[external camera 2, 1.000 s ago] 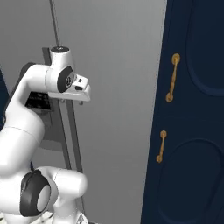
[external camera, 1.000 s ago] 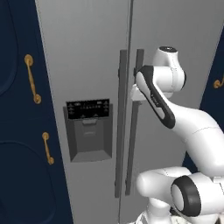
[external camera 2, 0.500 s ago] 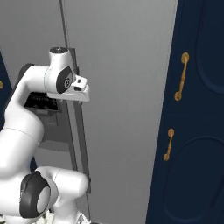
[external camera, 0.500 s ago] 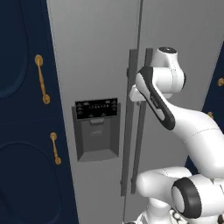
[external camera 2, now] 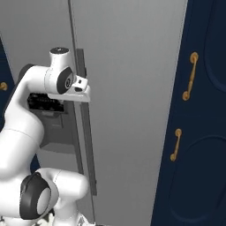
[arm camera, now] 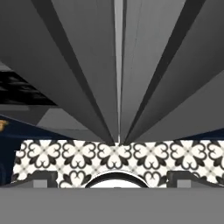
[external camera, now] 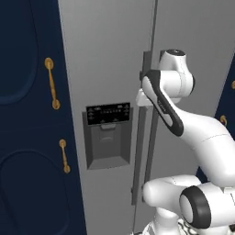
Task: Take the strawberry from the fridge and place it on top of the pancake, located on the dining counter.
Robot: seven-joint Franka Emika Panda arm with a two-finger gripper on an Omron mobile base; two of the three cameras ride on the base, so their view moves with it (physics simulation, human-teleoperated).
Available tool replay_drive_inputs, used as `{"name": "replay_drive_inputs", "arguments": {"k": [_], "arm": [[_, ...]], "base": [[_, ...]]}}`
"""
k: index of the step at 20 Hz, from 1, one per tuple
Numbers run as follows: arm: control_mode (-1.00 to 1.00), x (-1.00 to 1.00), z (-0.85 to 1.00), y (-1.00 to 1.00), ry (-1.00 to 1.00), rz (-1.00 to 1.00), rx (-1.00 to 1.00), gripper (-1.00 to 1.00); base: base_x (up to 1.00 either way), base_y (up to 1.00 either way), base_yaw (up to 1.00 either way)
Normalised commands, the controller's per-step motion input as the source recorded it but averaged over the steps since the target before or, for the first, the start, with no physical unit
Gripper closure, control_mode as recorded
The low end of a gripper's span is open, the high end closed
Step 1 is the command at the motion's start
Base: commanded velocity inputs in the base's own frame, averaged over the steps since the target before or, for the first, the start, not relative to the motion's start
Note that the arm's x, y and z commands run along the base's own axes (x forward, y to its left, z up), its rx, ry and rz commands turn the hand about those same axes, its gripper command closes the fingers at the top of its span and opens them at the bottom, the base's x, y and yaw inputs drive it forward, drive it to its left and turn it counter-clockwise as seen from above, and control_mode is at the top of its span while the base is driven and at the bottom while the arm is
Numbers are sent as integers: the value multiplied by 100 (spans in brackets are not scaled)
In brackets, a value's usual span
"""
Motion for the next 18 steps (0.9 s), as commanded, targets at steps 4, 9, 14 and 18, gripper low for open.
{"name": "replay_drive_inputs", "arguments": {"k": [4,9,14,18], "arm": [[100,0,0,0,0,0,0,-100],[100,0,0,0,0,0,0,-100],[100,0,0,0,0,0,0,-100],[100,0,0,0,0,0,0,-100]], "base": [[-44,0,-4],[-64,0,-5],[-71,0,-3],[-28,0,0]]}}
